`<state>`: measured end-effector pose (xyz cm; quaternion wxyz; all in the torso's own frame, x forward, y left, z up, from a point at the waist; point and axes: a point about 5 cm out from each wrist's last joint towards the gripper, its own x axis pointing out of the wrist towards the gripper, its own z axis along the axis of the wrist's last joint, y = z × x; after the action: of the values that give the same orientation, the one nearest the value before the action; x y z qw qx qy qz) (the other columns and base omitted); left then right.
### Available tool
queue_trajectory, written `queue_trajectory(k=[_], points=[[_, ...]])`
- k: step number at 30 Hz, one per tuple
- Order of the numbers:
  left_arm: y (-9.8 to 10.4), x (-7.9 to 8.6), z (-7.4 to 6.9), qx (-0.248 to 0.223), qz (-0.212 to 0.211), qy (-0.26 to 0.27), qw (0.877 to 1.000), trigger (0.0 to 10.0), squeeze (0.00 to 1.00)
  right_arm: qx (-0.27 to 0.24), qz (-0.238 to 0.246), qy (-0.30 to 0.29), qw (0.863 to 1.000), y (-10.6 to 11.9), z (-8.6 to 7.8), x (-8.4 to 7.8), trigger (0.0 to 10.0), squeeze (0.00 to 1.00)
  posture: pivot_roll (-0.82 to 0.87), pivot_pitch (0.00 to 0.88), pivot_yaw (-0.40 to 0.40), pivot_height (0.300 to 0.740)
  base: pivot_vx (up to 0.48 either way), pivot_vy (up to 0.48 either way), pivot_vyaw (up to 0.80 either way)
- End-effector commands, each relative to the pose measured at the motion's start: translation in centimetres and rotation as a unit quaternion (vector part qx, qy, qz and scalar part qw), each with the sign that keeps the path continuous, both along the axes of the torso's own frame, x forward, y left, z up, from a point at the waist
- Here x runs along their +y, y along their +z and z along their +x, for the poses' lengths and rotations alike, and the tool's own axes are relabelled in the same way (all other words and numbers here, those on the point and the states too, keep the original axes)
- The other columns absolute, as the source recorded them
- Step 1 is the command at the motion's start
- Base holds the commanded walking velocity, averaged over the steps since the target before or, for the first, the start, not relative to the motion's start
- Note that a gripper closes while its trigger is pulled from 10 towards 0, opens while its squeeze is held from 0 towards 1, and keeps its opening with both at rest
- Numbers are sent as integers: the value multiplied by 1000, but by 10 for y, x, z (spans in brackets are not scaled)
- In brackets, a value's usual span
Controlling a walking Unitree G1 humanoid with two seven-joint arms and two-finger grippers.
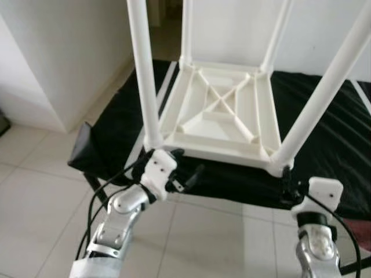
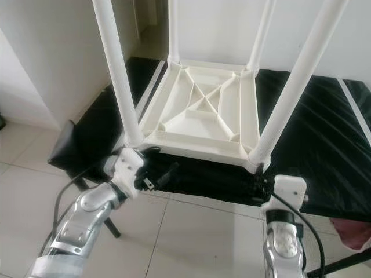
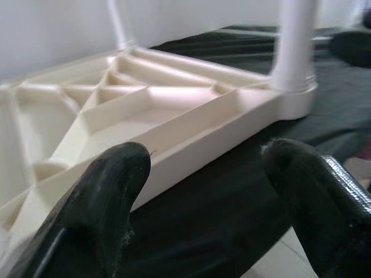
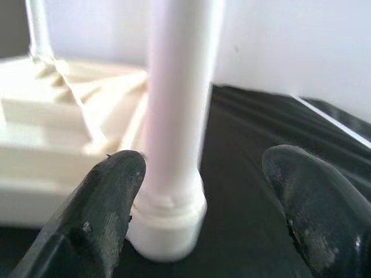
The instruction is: Building children table
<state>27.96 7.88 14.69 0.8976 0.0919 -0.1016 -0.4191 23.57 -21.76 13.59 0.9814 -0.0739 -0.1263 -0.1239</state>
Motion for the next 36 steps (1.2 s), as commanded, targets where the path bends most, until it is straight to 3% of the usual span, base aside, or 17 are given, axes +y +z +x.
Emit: queue_trajectory(k=[1, 14, 19, 32, 33, 34, 35, 36], points=[[4, -8, -6, -8, 8, -44, 999, 10000, 0, 18, 8, 15, 1000, -4, 5, -1, 10000, 0, -17, 35, 27, 740, 0, 0, 0], [10, -14, -10, -15, 16, -70, 997, 10000, 0, -5, 24, 16, 1000, 16, 43, 3, 10000, 0, 2, 43, 28, 740, 0, 0, 0], [10, -19, -14, -9, 15, -82, 996, 10000, 0, -26, 52, 13, 998, 35, 65, 10, 10000, 0, 12, 45, 29, 740, 0, 0, 0], [6, -25, -24, 2, 25, -104, 994, 10000, 0, -61, 66, -6, 996, 61, 88, 10, 10000, 0, 26, 38, 19, 740, 0, 0, 0], [5, -26, -25, 6, 28, -110, 994, 10000, 0, -61, 65, -9, 996, 62, 89, 9, 8627, 0, 26, 36, 19, 740, 0, 0, 0], [4, -27, -26, 8, 30, -113, 993, 10000, 0, -61, 64, -11, 996, 63, 90, 9, 8627, 0, 26, 37, 18, 740, 0, 0, 0], [3, -28, -28, 12, 32, -119, 992, 10000, 0, -58, 59, -15, 996, 63, 90, 7, 4824, 0, 26, 37, 16, 740, 0, 0, 0], [3, -28, -29, 14, 33, -123, 992, 10000, 0, -57, 56, -17, 997, 63, 90, 6, 4824, 0, 26, 37, 16, 740, 0, 0, 0]])
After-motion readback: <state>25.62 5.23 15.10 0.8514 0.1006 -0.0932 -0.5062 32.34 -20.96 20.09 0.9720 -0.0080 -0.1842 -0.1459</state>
